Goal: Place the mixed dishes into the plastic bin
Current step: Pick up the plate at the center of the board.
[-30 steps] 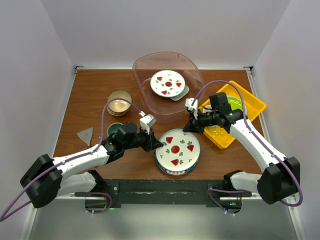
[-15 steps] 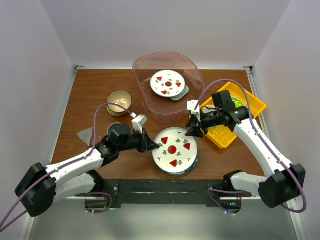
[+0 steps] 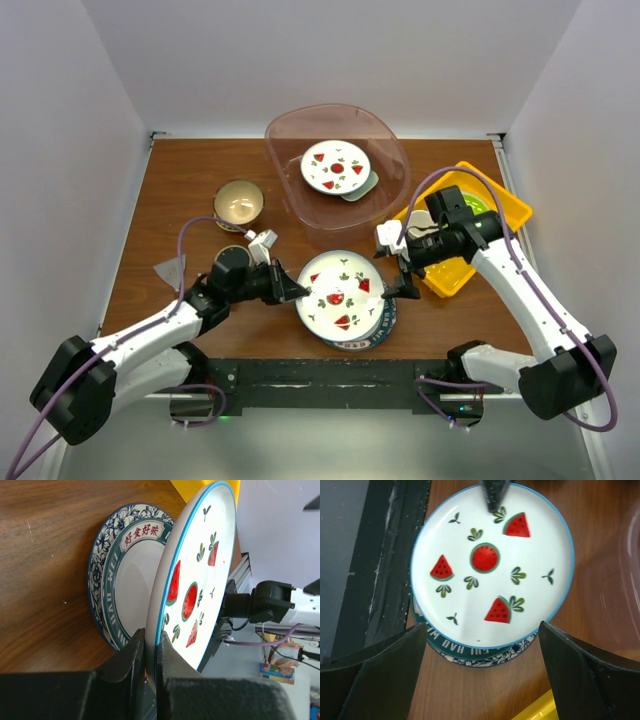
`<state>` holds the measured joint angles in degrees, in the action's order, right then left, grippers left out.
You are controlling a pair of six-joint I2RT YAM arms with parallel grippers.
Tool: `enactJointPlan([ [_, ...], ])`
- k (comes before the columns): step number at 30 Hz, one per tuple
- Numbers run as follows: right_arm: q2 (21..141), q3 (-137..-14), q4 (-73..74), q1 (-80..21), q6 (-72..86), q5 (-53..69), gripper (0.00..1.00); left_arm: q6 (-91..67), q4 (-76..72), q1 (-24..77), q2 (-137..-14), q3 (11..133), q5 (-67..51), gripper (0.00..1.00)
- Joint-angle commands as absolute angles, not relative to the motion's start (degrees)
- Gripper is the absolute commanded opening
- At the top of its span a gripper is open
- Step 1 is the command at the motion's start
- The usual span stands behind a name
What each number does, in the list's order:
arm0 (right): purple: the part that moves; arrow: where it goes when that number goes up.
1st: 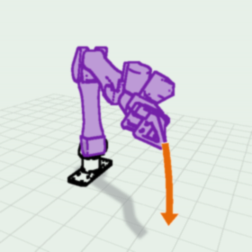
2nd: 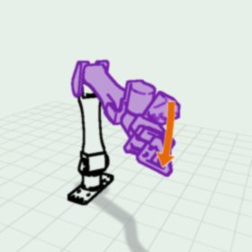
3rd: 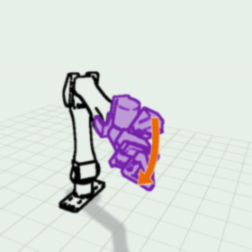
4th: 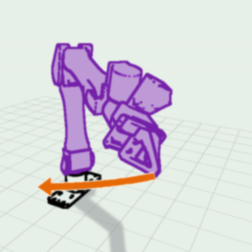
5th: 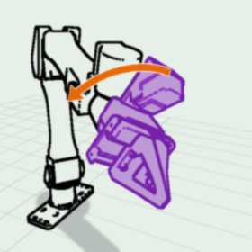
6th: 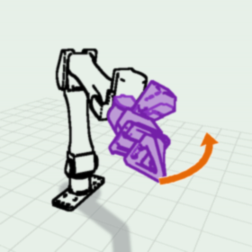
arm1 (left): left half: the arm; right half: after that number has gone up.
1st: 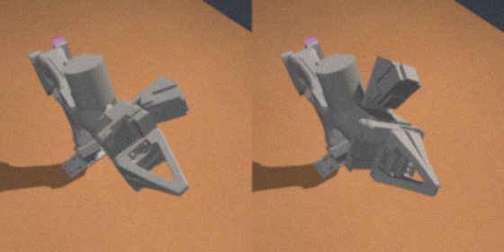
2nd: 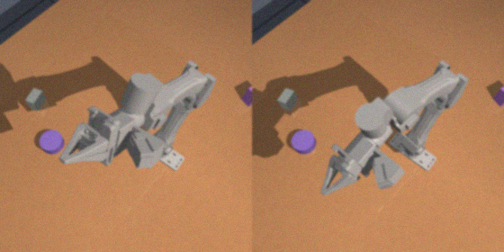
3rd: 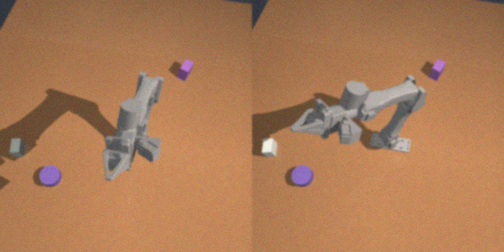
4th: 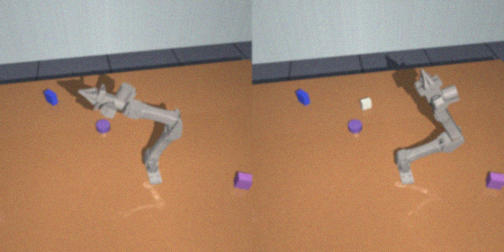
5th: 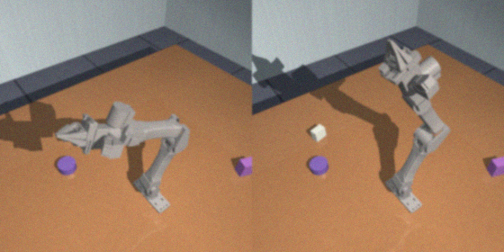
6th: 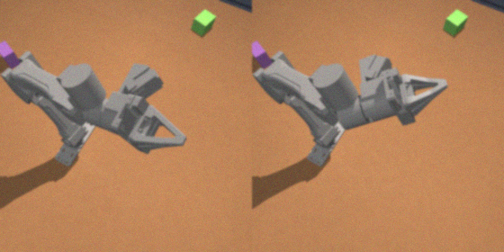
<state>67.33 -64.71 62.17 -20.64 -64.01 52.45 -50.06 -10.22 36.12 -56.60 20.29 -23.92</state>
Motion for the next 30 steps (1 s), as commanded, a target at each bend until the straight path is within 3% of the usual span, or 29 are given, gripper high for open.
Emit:
enactJointPlan([
  [1, 66.18, -64.69, 68.38, -21.53, -73.65, 56.86, 0.98, -55.37, -18.63, 35.07, -54.32, 20.57, -27.69, 0.0],
  [3, 65.57, -63.55, 65.23, -21.62, -71.38, 56.43, 0.98, -55.37, -18.55, 34.89, -53.79, 20.48, -27.6, 0.0],
  [11, 62.31, -55.82, 33.17, -21.62, -25.7, 39.68, 0.98, -54.84, -18.63, 34.89, -51.77, 19.95, -27.69, 0.0],
  [21, 65.74, -53.7, 27.16, -21.62, -0.54, 34.8, 0.96, -54.76, -19.34, 34.72, -49.22, 20.21, -26.46, 0.0],
  [30, 68.47, -52.47, 26.98, -21.53, 2.72, 43.68, 0.7, -54.84, -20.04, 34.37, -48.69, 22.06, -24.35, 0.0],
])
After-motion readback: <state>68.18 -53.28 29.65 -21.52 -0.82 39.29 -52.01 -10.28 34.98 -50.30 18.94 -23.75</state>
